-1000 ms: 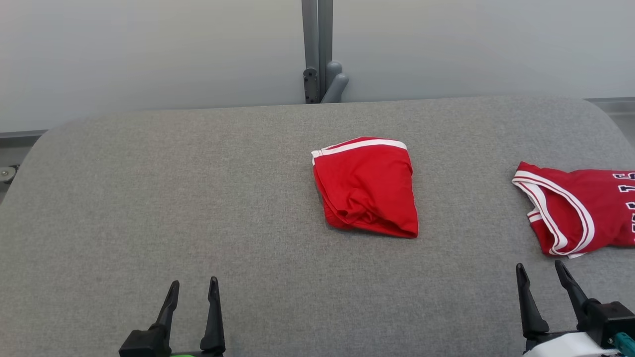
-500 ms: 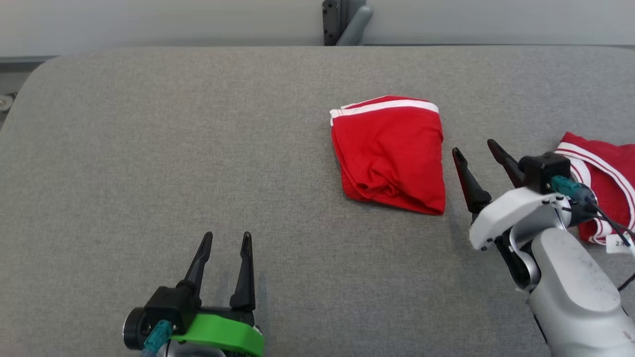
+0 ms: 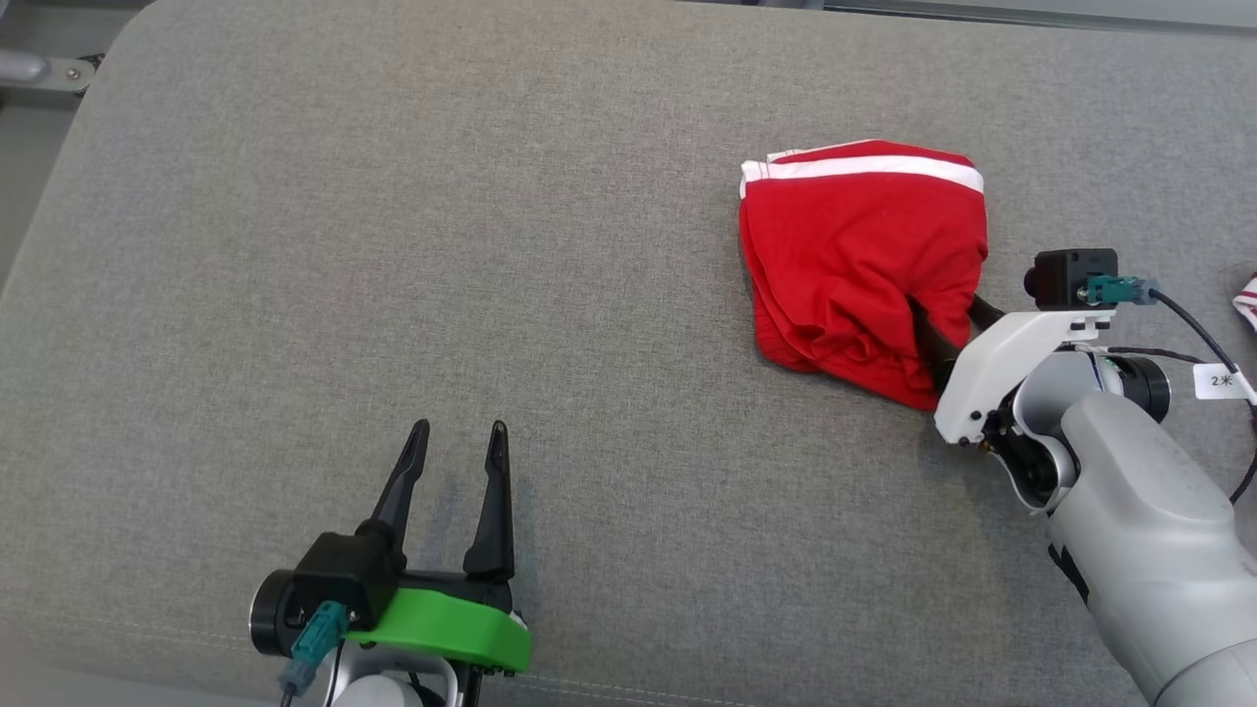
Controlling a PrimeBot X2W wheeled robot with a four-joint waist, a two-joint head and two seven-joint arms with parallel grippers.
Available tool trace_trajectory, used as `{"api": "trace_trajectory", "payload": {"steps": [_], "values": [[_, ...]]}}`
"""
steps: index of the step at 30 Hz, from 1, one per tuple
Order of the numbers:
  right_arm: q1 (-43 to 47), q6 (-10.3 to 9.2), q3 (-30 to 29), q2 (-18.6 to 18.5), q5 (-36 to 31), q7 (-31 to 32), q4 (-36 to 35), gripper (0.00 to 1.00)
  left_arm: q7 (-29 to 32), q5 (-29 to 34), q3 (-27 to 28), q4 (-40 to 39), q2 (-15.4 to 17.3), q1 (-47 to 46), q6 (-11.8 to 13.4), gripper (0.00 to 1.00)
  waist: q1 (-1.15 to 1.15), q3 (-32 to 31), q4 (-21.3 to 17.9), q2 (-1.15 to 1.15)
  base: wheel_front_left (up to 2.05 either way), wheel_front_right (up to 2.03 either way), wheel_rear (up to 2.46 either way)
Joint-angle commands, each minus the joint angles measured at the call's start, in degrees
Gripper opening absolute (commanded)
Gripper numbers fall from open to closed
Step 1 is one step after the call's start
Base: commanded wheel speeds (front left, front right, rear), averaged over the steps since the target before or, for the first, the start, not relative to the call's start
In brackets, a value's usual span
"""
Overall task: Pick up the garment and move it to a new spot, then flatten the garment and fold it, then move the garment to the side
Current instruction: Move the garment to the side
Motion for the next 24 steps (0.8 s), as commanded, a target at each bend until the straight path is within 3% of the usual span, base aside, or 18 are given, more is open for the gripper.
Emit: {"api": "trace_trajectory", "payload": {"steps": [1,6,7,8,16,21,22,24], "values": [[-0.3,-0.07,0.5,-0.3,0.9,0.7,0.9,1.00,-0.2,-0.1,-0.1,0.1,0.1,-0.7,0.2,1.00,0.00,0.8,0.7,0.00,0.00,0.00,0.00],[0.6,-0.10,2.8,0.4,8.8,4.2,2.9,1.00,-0.2,-0.3,-0.3,0.5,0.1,-0.3,0.4,1.00,0.00,0.0,-0.4,0.00,0.00,0.00,0.00],[0.9,-0.10,3.1,0.4,10.2,4.7,2.7,0.23,-0.2,-0.2,-0.4,0.6,0.1,-0.3,0.3,1.00,0.00,-0.3,-0.7,0.00,0.00,0.00,0.00],[1.1,-0.09,3.7,0.3,11.5,4.7,2.0,0.00,-0.2,-0.1,-0.4,0.6,0.1,-0.1,0.4,1.00,0.00,-0.5,-1.1,0.00,0.00,0.00,0.00],[-0.4,-0.09,9.8,-4.5,17.1,4.0,-5.3,0.00,-0.2,1.6,2.0,0.9,0.1,2.0,-0.2,1.00,0.00,-2.4,-8.6,0.00,0.00,0.00,0.00],[-0.7,-0.08,12.6,-11.3,18.3,5.1,-11.3,0.00,-0.2,1.8,2.2,0.7,0.1,1.6,-0.8,1.00,0.00,-2.8,-13.7,0.00,0.00,0.00,0.00],[-0.7,-0.08,12.6,-11.3,18.3,5.1,-11.3,0.00,-0.2,1.8,2.2,0.7,0.1,1.6,-0.8,1.00,0.00,-2.8,-13.7,0.00,0.00,0.00,0.00],[-0.3,-0.07,12.9,-16.0,19.2,6.6,-14.6,0.00,-0.2,1.8,1.8,0.7,0.1,0.8,-1.1,1.00,0.00,-2.4,-15.8,0.00,0.00,0.00,0.00]]}}
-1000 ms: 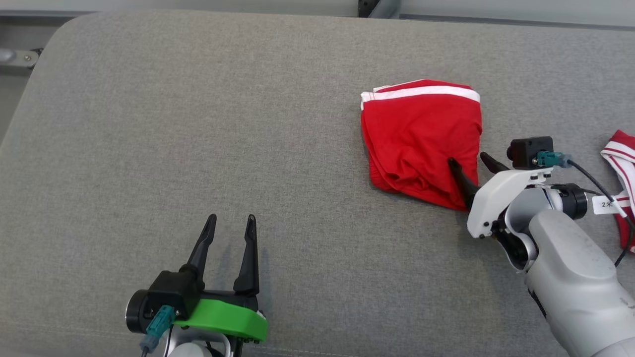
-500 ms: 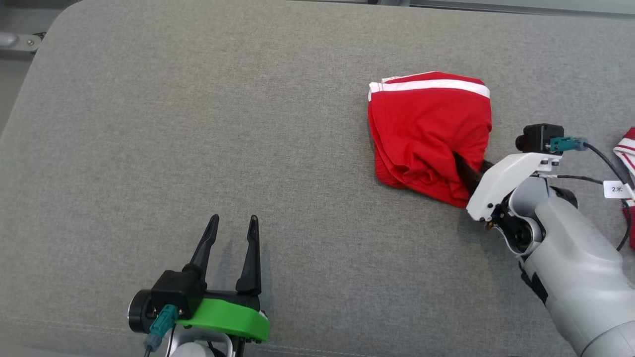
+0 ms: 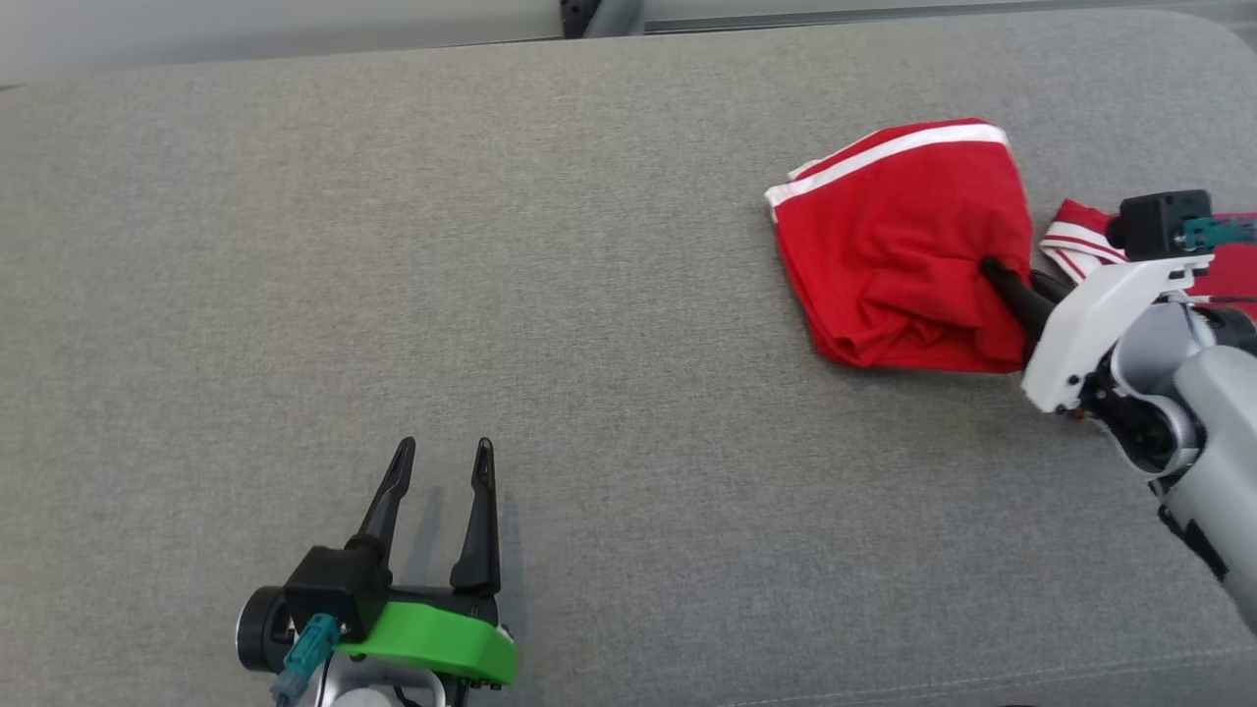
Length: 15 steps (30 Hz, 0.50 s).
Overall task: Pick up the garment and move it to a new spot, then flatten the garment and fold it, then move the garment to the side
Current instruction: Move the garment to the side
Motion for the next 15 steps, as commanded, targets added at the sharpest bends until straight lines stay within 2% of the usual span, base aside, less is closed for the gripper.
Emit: {"api": "trace_trajectory", "payload": {"steps": [1,2,10,13,15], "values": [[0.3,-0.07,0.0,-3.3,0.7,1.4,-2.1,0.00,-0.2,0.3,-0.4,-0.2,0.2,-1.2,-0.3,1.00,0.00,-0.2,-4.9,0.00,0.00,0.00,0.00],[0.3,-0.07,0.0,-3.3,0.7,1.4,-2.1,0.00,-0.2,0.3,-0.4,-0.2,0.2,-1.2,-0.3,1.00,0.00,-0.2,-4.9,0.00,0.00,0.00,0.00],[-0.6,-0.06,-2.6,-13.9,2.5,10.7,-6.7,0.00,-0.2,0.2,-2.4,0.1,0.2,-1.9,-0.2,1.00,0.00,1.2,-5.7,0.00,0.00,0.00,0.00],[-1.2,-0.06,-4.7,-15.9,0.9,13.1,-4.4,0.00,-0.2,0.8,-2.5,0.6,0.2,-2.3,-0.6,1.00,0.00,2.1,-5.0,0.00,0.00,0.00,0.00],[-2.7,-0.06,-6.4,-16.3,-2.4,14.0,0.3,0.00,-0.2,1.1,-2.5,1.1,0.2,-3.4,-1.1,1.00,0.00,3.4,-4.0,0.00,0.00,0.00,0.00]]}}
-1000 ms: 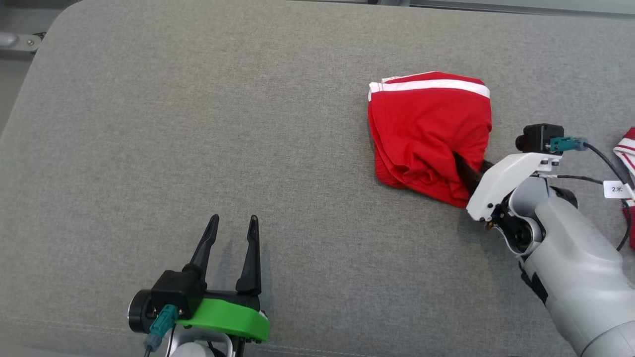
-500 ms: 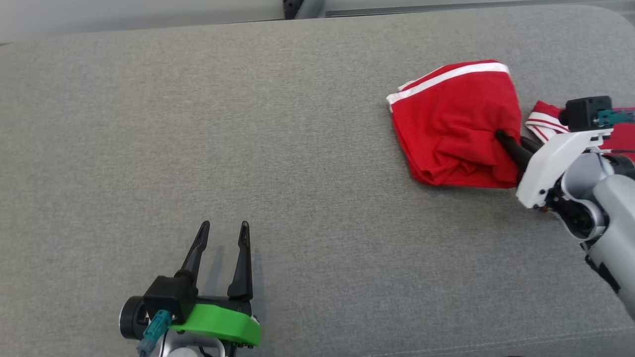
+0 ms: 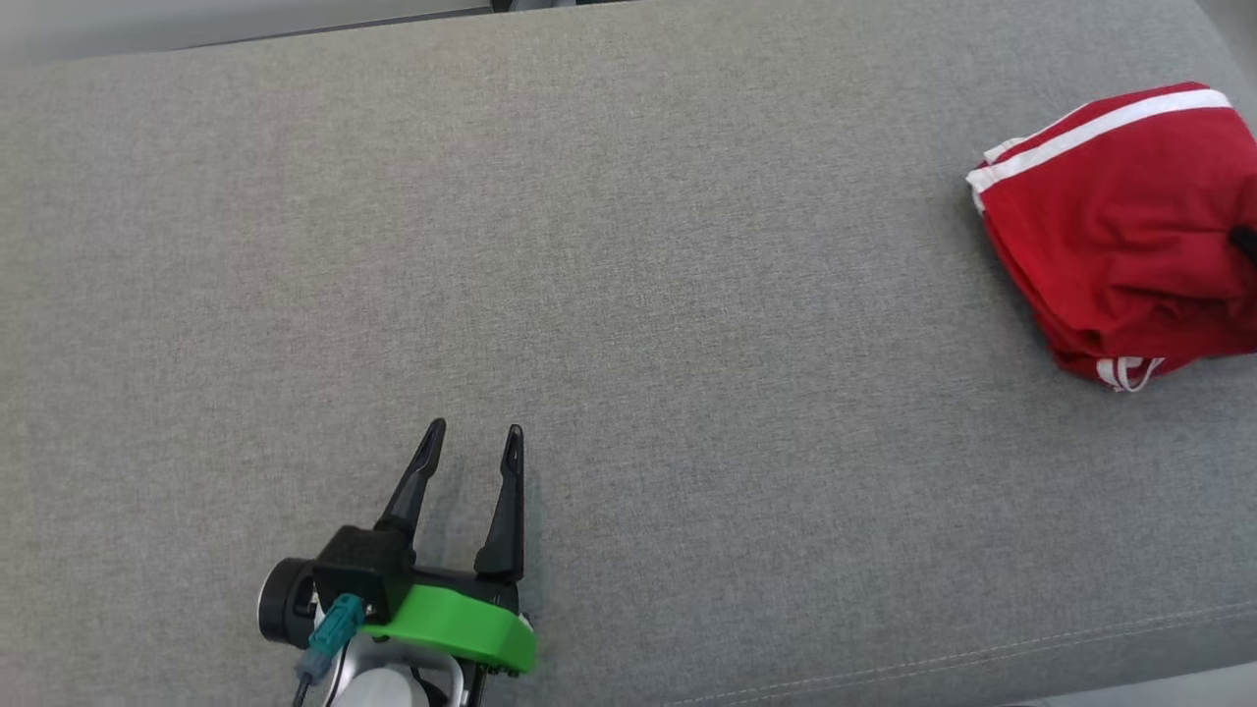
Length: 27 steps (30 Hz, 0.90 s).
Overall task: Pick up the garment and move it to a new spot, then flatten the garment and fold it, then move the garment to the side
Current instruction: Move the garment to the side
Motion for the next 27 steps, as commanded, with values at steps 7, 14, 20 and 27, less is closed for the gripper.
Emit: {"api": "trace_trajectory", "payload": {"steps": [7,14,20,27], "values": [[-3.3,-0.06,-3.3,2.1,-12.0,-3.9,13.2,1.00,-0.2,-0.7,-0.1,0.5,0.2,-2.6,0.2,1.00,0.00,2.6,3.8,0.00,0.00,0.00,0.00],[-2.4,-0.09,-4.3,3.2,-21.3,-9.5,22.1,1.00,-0.2,-3.3,0.0,0.6,0.2,-0.5,1.1,1.00,0.00,1.1,4.4,0.00,0.00,0.00,0.00],[-1.5,-0.09,-3.7,4.8,-25.4,-13.8,23.5,1.00,-0.2,-3.9,0.8,0.7,0.2,1.1,1.3,1.00,0.00,-2.6,2.7,0.00,0.00,0.00,0.00],[4.1,-0.09,-7.6,6.1,-26.1,-28.5,13.5,1.00,-0.2,-3.2,3.7,1.8,0.2,5.0,0.9,1.00,0.00,-10.5,0.3,0.00,0.00,0.00,0.00]]}}
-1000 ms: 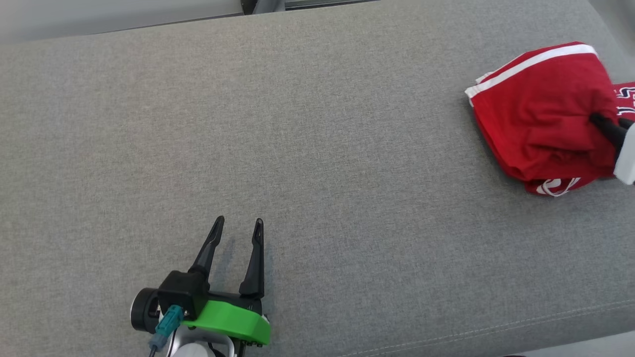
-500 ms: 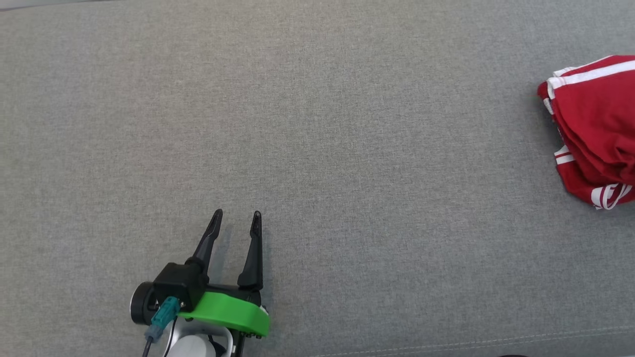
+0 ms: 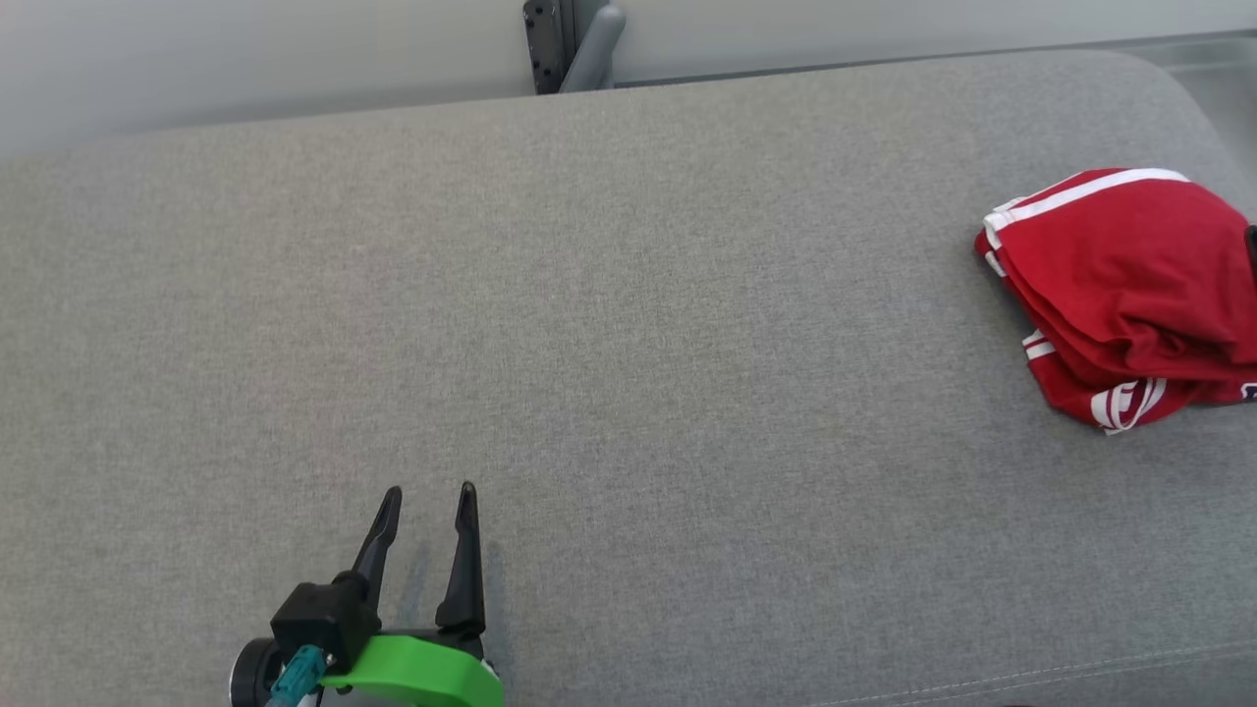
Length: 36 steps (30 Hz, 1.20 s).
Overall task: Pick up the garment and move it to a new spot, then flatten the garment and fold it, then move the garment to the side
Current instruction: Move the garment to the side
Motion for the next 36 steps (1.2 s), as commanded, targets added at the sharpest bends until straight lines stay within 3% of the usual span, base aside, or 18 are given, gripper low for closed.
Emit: {"api": "trace_trajectory", "payload": {"steps": [1,4,8,12,15,19,24,36], "values": [[3.7,-0.13,-2.6,0.0,-0.4,-3.2,-1.5,1.00,-0.2,0.6,0.8,0.6,0.2,1.4,-0.2,1.00,0.00,-5.1,-2.0,0.00,0.00,0.00,0.00],[7.6,-0.12,-6.4,1.1,-0.9,-6.3,-3.9,1.00,-0.2,1.4,1.7,1.3,0.2,2.0,-0.2,1.00,0.00,-6.7,-2.0,0.00,0.00,0.00,0.00],[18.4,-0.11,-16.2,5.1,-3.0,-9.2,-8.7,1.00,-0.2,3.1,3.6,2.7,0.2,3.0,-0.1,1.00,0.00,-9.0,-1.6,0.00,0.00,0.00,0.00],[28.2,-0.11,-25.5,12.8,-9.3,-10.1,-15.2,1.00,-0.2,4.4,6.2,3.3,0.2,3.4,-0.2,1.00,0.00,-9.3,-2.1,0.00,0.00,0.00,0.00],[33.6,-0.11,-28.5,18.7,-15.1,-10.1,-23.3,1.00,-0.2,5.6,7.6,4.2,0.2,4.2,-0.7,1.00,0.00,-9.4,-2.2,0.00,0.00,0.00,0.00],[38.9,-0.11,-26.1,24.6,-19.9,-10.1,-31.7,1.00,-0.2,6.3,9.0,4.4,0.2,4.9,-1.6,1.00,0.00,-9.9,-2.0,0.00,0.00,0.00,0.00],[41.8,-0.12,-22.7,28.8,-23.1,-10.1,-35.2,1.00,-0.2,6.3,9.1,4.9,0.2,4.7,-2.3,1.00,0.00,-10.3,-0.6,0.00,0.00,0.00,0.00],[40.7,-0.12,-20.4,32.2,-27.0,-10.1,-33.8,1.00,-0.2,6.3,9.3,6.6,0.2,3.6,-4.2,1.00,0.00,-10.7,1.5,0.00,0.00,0.00,0.00]]}}
